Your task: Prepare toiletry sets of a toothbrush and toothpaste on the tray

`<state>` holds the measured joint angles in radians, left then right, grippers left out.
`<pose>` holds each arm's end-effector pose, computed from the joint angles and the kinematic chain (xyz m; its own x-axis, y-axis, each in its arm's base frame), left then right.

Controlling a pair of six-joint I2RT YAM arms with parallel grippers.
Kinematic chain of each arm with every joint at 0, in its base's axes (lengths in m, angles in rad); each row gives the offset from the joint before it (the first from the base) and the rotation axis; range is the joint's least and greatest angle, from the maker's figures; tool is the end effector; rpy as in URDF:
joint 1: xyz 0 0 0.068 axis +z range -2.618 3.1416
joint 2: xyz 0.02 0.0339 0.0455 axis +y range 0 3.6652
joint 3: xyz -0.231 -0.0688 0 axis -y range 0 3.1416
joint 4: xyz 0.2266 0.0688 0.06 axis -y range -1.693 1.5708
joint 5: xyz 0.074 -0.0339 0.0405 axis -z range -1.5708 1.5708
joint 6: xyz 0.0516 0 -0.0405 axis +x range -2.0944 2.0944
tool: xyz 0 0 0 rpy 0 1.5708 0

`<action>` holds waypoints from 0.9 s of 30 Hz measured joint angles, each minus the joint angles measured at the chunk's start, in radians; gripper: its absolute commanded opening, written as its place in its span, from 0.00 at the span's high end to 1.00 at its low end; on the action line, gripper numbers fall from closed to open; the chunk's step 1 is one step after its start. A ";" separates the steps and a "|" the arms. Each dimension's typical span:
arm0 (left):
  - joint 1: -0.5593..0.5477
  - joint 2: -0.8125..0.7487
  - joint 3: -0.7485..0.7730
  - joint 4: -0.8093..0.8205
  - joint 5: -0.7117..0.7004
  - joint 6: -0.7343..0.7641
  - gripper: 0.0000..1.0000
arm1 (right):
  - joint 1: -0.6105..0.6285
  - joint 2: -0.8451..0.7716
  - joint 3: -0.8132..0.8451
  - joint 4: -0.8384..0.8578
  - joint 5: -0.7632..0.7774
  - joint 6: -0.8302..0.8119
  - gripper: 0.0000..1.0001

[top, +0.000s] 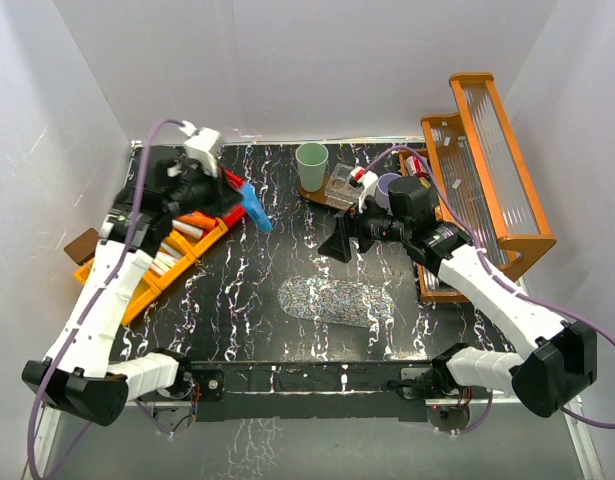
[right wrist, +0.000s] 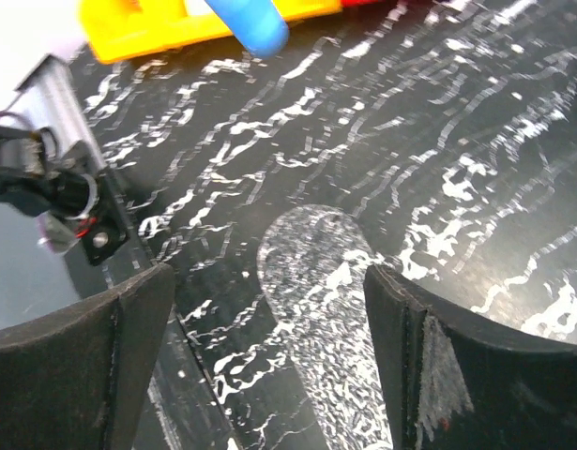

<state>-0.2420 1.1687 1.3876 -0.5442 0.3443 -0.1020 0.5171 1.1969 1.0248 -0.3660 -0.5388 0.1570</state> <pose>0.2423 -0.0778 0.3947 -0.3633 -0.0091 -0.9316 0.5017 0.8407 -0.2038 0.2222 0.1569 0.2882 -0.5662 -0.1676 -0.8070 -0.7277 0.5614 0.3940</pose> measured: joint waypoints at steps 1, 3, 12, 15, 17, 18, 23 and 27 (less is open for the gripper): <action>-0.046 -0.003 -0.023 0.009 0.040 0.030 1.00 | 0.000 -0.006 0.000 0.008 -0.027 -0.010 0.25; -0.141 0.007 -0.066 0.013 0.090 0.076 1.00 | 0.000 -0.023 0.000 0.034 -0.093 -0.038 0.26; -0.385 0.071 -0.169 -0.024 0.264 0.191 1.00 | 0.005 -0.059 -0.017 0.134 -0.352 -0.132 0.51; -0.417 0.076 -0.169 -0.019 0.282 0.203 1.00 | 0.013 -0.049 -0.026 0.161 -0.432 -0.135 0.56; -0.433 0.086 -0.169 -0.014 0.291 0.207 1.00 | 0.024 -0.036 -0.026 0.172 -0.470 -0.140 0.59; -0.441 0.093 -0.169 -0.011 0.293 0.207 1.00 | 0.032 -0.027 -0.026 0.175 -0.484 -0.143 0.60; -0.462 0.106 -0.169 -0.002 0.296 0.211 1.00 | 0.066 0.018 -0.026 0.168 -0.515 -0.179 0.62; -0.467 0.108 -0.173 -0.025 0.290 0.217 1.00 | 0.081 0.047 -0.025 0.161 -0.520 -0.210 0.63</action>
<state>-0.7090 1.2766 1.2148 -0.5694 0.6346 0.1150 0.5983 1.2434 0.9997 -0.2050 -1.0588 -0.0532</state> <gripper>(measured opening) 0.014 0.379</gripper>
